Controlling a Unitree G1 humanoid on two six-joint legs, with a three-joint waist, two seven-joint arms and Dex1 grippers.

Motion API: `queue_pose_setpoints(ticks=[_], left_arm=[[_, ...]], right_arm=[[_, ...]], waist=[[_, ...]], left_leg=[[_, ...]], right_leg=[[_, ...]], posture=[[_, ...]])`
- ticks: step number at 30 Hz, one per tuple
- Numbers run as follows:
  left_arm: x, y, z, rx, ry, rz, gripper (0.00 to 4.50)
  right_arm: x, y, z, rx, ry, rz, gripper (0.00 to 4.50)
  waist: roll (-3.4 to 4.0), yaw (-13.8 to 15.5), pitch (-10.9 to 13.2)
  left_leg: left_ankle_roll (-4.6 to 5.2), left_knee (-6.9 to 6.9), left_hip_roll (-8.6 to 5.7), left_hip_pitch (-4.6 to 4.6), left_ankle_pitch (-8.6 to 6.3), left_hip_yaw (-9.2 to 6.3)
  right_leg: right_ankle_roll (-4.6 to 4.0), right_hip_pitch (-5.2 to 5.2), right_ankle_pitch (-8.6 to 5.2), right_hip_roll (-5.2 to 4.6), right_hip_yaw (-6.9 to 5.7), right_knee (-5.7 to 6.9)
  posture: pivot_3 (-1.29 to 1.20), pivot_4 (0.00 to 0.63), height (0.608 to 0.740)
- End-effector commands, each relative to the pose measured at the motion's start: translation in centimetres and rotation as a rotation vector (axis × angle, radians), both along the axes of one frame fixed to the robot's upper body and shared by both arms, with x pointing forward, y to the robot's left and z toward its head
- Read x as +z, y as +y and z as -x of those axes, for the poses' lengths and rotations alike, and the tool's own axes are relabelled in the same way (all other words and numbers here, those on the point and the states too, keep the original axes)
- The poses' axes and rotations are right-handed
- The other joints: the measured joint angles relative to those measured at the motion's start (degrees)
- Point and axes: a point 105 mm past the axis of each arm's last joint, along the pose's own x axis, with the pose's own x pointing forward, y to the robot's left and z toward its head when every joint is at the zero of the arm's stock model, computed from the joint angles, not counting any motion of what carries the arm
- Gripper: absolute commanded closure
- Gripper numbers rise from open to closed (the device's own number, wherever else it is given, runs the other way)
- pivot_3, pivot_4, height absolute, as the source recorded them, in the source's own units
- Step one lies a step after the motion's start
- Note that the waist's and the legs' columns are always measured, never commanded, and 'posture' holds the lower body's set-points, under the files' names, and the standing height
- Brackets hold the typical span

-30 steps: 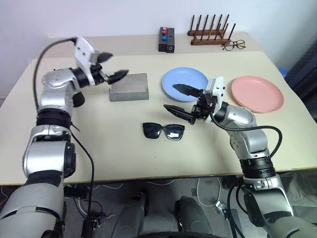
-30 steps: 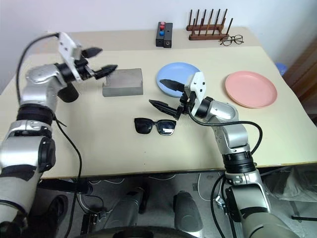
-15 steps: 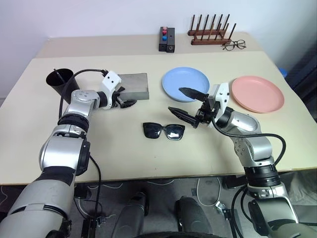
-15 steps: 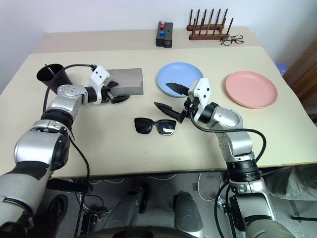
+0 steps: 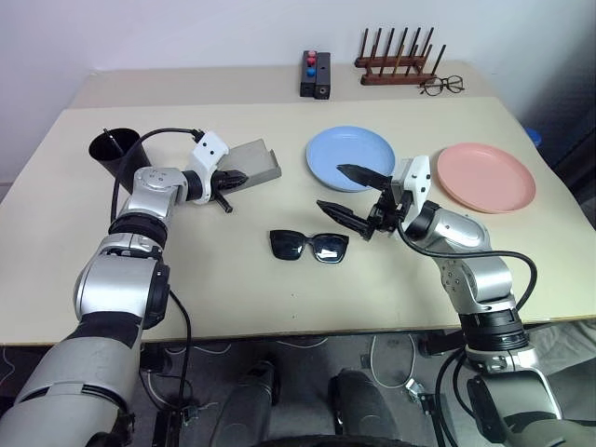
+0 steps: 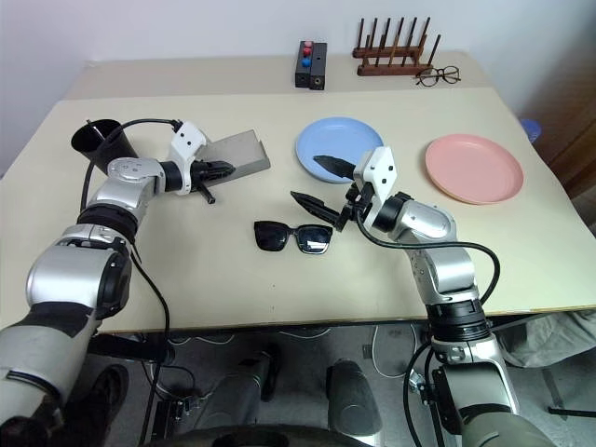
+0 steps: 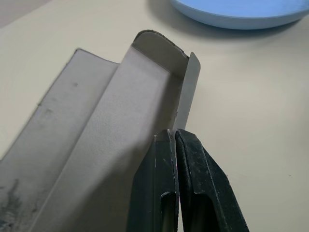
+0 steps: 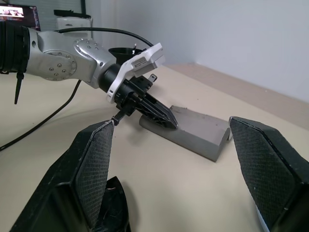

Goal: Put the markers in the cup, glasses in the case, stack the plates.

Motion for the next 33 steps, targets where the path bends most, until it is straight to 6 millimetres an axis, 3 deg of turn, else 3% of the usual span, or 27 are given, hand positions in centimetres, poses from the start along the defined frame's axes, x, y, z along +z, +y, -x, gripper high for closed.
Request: queue_pose_setpoints(ticks=[1, 5, 11, 15, 18, 22, 25, 26, 33], left_arm=[[2.4, -0.3, 0.1, -0.053, -0.038, 0.058, 4.39], [3.6, 0.0, 1.6, -0.206, 0.002, 0.015, 4.39], [3.8, 2.5, 3.8, -0.298, 0.071, -0.037, 4.39], [6.4, 3.1, 2.1, -0.144, -0.071, 0.103, 4.39], [7.3, 2.7, 1.1, -0.071, -0.123, 0.182, 3.68], [6.0, 2.9, -0.6, 0.100, -0.160, 0.194, 1.72], [4.4, 2.3, -0.9, 0.126, -0.128, 0.159, 0.21], [3.9, 2.0, -0.9, 0.119, -0.118, 0.154, 0.06], [1.7, 0.1, -0.6, 0.053, -0.038, 0.120, 0.06]], right_arm=[[1.3, 0.2, 0.2, 0.012, -0.059, -0.013, 0.60], [1.3, 0.2, 0.1, 0.004, -0.066, -0.008, 0.60], [1.1, 0.0, 0.1, -0.005, -0.066, -0.006, 0.60], [1.1, 0.3, 0.1, 0.001, -0.067, -0.010, 0.60], [1.2, 0.4, 0.0, 0.008, -0.068, -0.006, 0.60], [1.1, 0.4, 0.1, 0.014, -0.069, 0.002, 0.60], [1.0, 0.3, 0.2, 0.014, -0.068, 0.008, 0.60], [1.1, 0.3, 0.2, 0.014, -0.068, 0.009, 0.60], [1.1, 0.3, 0.2, 0.014, -0.072, 0.018, 0.60]], waist=[[0.00, 0.0, 0.0], [0.00, -0.1, 0.0], [0.01, -0.7, 0.0], [0.00, -0.3, 0.0], [-0.02, 0.1, 0.0], [-0.02, 0.0, 0.0], [-0.02, -0.1, 0.0], [-0.02, -0.1, 0.0], [-0.02, -0.1, 0.0]], left_leg=[[0.00, 0.00, 0.00, 0.00, 0.00, 0.00], [0.00, 0.00, 0.00, -0.01, 0.00, 0.01], [-0.01, -0.05, 0.04, 0.00, 0.00, -0.01], [-0.01, -0.02, 0.02, 0.00, 0.01, -0.10], [-0.01, 0.05, 0.00, -0.02, 0.00, -0.13], [-0.01, 0.07, -0.03, -0.01, 0.01, -0.14], [0.00, 0.06, -0.03, -0.02, 0.01, -0.13], [0.00, 0.06, -0.03, -0.02, 0.01, -0.12], [-0.01, 0.06, -0.02, -0.02, 0.01, -0.09]], right_leg=[[0.00, 0.00, 0.00, 0.00, 0.00, 0.00], [0.00, 0.00, 0.00, 0.01, 0.00, 0.00], [-0.01, -0.02, 0.00, 0.03, 0.00, 0.01], [-0.01, 0.00, 0.00, 0.03, -0.04, 0.00], [-0.01, 0.02, 0.00, 0.01, -0.07, 0.00], [0.00, 0.05, 0.00, -0.01, -0.09, 0.00], [0.00, 0.03, 0.00, 0.00, -0.09, 0.02], [0.00, 0.02, 0.00, 0.00, -0.09, 0.02], [0.00, 0.02, 0.00, 0.01, -0.08, 0.04]], posture=[[0.00, 0.150, 0.738], [0.00, 0.150, 0.738], [0.00, 0.150, 0.738], [0.00, 0.150, 0.738], [0.00, 0.150, 0.738], [0.00, 0.150, 0.738], [0.00, 0.150, 0.738], [0.00, 0.150, 0.738], [0.00, 0.150, 0.738]])
